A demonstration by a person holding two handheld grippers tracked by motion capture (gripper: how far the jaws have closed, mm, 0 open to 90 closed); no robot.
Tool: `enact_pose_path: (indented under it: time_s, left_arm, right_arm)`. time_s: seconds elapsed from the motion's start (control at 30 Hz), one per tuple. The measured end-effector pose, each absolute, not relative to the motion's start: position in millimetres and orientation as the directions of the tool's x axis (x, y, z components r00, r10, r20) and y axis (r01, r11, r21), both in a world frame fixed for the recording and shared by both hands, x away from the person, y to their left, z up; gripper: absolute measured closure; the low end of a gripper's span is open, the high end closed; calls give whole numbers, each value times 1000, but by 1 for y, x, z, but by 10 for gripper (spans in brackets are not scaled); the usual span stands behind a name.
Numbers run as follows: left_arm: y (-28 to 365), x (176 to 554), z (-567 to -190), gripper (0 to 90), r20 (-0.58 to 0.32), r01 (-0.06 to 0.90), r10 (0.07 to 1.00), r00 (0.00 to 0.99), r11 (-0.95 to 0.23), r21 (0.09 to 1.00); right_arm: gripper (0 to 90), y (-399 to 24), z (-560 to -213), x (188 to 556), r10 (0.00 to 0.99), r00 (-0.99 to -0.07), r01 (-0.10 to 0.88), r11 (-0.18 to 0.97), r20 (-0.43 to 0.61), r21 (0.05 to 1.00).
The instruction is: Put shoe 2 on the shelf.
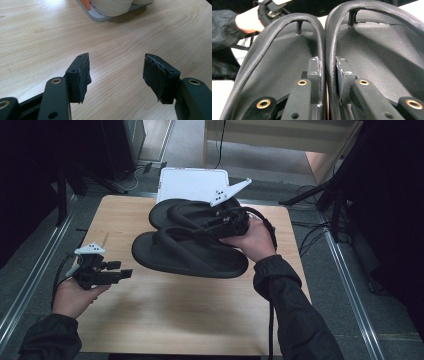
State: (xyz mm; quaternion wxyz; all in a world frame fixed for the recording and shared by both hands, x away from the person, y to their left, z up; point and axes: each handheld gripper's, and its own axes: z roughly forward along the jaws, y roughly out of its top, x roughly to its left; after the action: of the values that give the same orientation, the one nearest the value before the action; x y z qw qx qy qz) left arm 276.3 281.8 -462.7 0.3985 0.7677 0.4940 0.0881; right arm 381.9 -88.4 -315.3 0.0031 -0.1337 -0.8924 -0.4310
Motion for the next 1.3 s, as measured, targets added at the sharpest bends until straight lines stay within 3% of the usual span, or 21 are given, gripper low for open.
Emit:
enact_pose_path:
  time_s: [0.3, 0.6, 0.83, 1.0, 1.3]
  left_arm:
    - [281, 277, -463, 390, -256, 686, 827, 500, -197, 701]
    - [280, 277, -463, 391, -255, 685, 824, 507, -205, 699]
    - [277, 278, -463, 392, -260, 683, 817, 515, -207, 701]
    - [275, 279, -463, 393, -267, 683, 806, 528, -216, 697]
    - [270, 281, -462, 394, -276, 677, 788, 551, -228, 700]
  right_arm:
    - [775, -89, -306, 408, 348, -930, 303, 541, 119, 785]
    - [776, -88, -301, 438, 535, -837, 400, 453, 117, 797]
    - [775, -74, -306, 462, 717, -681, 512, 322, 148, 796]
    - [775, -54, -316, 475, 801, -582, 557, 268, 139, 786]
    - [774, -19, -331, 490, 928, -324, 616, 61, 182, 785]
